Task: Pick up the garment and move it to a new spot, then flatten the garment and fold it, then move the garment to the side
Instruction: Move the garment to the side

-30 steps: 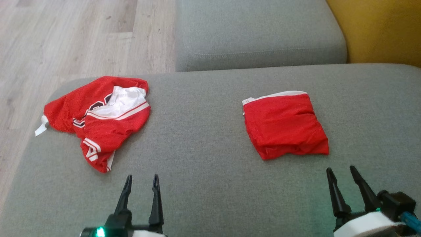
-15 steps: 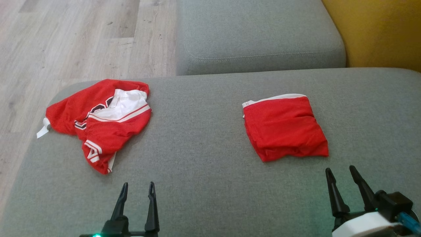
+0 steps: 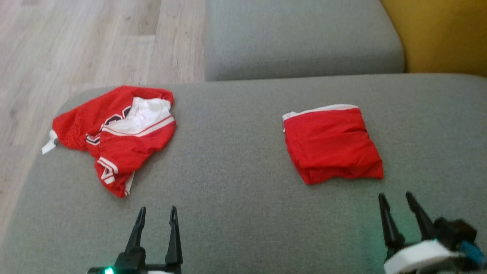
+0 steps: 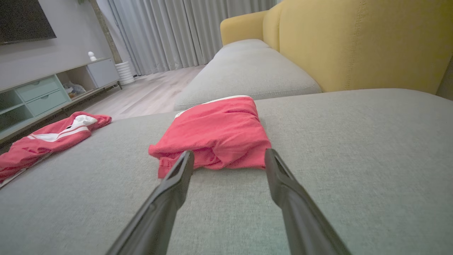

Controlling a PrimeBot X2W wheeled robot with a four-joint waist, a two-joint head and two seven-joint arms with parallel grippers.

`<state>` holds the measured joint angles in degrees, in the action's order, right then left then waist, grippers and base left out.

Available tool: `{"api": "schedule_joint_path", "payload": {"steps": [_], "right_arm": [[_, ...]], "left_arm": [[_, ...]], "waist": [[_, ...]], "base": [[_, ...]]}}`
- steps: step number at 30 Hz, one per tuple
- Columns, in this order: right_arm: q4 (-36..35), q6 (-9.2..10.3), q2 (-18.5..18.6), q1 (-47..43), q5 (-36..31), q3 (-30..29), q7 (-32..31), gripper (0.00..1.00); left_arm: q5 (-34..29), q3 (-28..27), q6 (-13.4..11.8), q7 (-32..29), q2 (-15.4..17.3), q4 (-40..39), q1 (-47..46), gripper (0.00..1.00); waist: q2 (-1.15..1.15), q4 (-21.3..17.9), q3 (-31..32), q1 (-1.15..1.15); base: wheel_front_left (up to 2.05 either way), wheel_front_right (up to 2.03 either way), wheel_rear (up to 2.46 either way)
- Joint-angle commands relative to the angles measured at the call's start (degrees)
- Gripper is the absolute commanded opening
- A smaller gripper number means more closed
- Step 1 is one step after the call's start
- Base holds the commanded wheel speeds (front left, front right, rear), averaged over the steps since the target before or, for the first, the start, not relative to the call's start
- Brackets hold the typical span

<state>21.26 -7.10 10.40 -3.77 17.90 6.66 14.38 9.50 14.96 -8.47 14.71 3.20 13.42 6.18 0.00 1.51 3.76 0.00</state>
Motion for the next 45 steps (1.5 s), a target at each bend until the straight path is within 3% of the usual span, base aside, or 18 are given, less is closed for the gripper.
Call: {"api": "schedule_joint_path", "payload": {"steps": [1,6,11,16,20,21,22,28,36,45], "right_arm": [[-1.6,-0.39,1.1,4.6,0.4,0.8,0.6,1.0],[3.9,-0.39,3.3,12.7,4.8,1.3,0.1,1.0],[10.5,-0.39,6.9,23.0,10.8,2.8,-8.4,1.0],[18.1,-0.39,11.5,30.4,12.8,5.0,-16.1,1.0],[22.4,-0.39,12.6,33.7,15.3,8.0,-20.1,1.0],[23.0,-0.39,12.4,34.2,16.7,9.0,-21.1,0.71],[23.2,-0.39,12.3,34.5,18.0,10.2,-21.9,0.0],[22.7,-0.39,15.0,36.9,21.6,15.7,-20.8,0.0],[25.0,-0.39,24.6,43.3,21.1,18.3,-19.3,0.0],[28.9,-0.39,34.3,48.7,18.9,17.0,-18.8,0.0]], "left_arm": [[-0.1,-1.8,0.2,0.3,-0.2,-2.2,-2.5,1.0],[-1.2,-0.6,0.4,0.3,-0.3,-4.9,-4.2,1.0],[-1.7,0.4,0.5,0.3,-0.3,-6.5,-7.3,1.0],[-1.5,1.6,0.3,0.3,-0.3,-6.8,-9.9,1.0],[-1.0,2.9,-0.3,0.3,-0.3,-6.8,-11.3,1.0],[-0.8,3.1,-0.5,0.3,-0.3,-6.8,-11.5,1.0],[-0.6,3.3,-0.6,0.3,-0.3,-6.7,-11.7,1.0],[-0.4,3.4,-1.4,0.3,-0.3,-6.5,-12.8,1.0],[-0.8,3.4,-0.6,0.3,-0.3,-6.2,-15.7,1.0],[-1.8,4.9,0.4,0.3,-0.3,-6.0,-20.1,1.0]], "waist": [[0.0,0.3,-1.1,0.0],[0.0,1.4,-6.7,0.0],[0.0,2.8,-12.4,0.0],[0.0,4.1,-15.7,0.0],[0.0,4.6,-17.3,0.0],[0.0,4.6,-17.6,0.0],[0.0,4.5,-17.9,0.0],[0.0,2.3,-19.4,0.0],[0.0,-3.2,-24.3,0.0],[0.0,-7.7,-30.2,0.0]], "base": [[0.0,0.0,0.0],[0.0,0.0,0.0],[0.0,0.0,0.0],[0.0,0.0,0.0],[0.0,0.0,0.0],[0.0,0.0,0.0],[0.0,0.0,0.0],[0.0,0.0,0.0],[0.0,0.0,0.0],[0.0,0.0,0.0]]}}
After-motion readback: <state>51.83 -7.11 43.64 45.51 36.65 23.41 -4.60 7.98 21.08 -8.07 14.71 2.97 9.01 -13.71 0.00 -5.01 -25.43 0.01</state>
